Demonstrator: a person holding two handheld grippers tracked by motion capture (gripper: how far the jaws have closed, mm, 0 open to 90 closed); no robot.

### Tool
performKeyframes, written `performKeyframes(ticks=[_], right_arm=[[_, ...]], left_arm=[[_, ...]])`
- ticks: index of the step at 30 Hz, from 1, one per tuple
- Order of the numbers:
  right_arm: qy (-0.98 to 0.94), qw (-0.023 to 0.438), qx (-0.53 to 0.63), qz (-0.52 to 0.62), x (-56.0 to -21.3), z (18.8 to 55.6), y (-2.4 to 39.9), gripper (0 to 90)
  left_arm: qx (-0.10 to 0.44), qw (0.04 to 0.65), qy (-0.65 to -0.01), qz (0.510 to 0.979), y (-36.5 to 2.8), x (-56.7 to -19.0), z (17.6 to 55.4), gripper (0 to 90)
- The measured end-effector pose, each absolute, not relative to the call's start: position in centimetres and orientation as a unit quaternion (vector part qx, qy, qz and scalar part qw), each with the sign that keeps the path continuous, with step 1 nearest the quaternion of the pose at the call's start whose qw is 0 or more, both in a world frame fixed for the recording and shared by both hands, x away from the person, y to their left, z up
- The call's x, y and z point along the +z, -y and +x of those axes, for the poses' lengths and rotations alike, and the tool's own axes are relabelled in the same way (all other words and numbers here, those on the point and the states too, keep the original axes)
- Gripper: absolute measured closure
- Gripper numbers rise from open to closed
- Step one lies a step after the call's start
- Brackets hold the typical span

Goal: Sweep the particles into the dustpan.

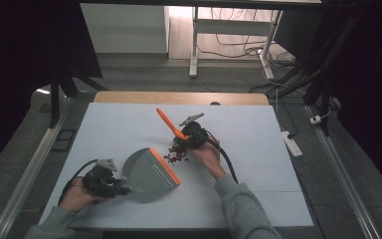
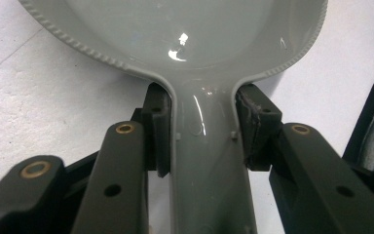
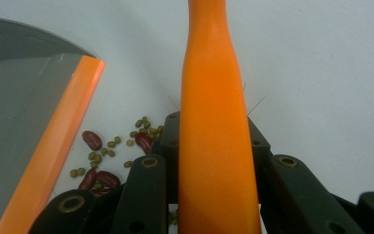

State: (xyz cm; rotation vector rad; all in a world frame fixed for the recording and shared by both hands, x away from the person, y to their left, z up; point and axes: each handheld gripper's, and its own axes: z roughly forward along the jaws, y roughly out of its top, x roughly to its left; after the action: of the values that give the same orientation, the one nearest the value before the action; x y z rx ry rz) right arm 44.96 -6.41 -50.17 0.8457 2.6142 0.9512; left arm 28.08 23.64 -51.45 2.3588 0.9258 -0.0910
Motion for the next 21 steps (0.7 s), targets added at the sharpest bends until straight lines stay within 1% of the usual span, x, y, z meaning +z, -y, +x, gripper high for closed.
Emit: performKeyframes(ticks=[7,14,21], right_arm=[[-0.892,0.101,0.334,0.289,-50.2,44.3,5.8,70.9],[-0.894,0.104,0.333,0.282,-50.3,43.4,5.0,70.9],[-0.9,0.091,0.335,0.264,-50.3,42.6,4.0,70.9]], left_arm=[[-0.034,0.299,-0.349,0.887,-23.6,-51.5,28.1,61.0],[-0.034,0.299,-0.349,0.888,-23.6,-51.4,28.1,61.0],[-0.034,0.299,-0.349,0.887,-23.5,-51.4,28.1,61.0]])
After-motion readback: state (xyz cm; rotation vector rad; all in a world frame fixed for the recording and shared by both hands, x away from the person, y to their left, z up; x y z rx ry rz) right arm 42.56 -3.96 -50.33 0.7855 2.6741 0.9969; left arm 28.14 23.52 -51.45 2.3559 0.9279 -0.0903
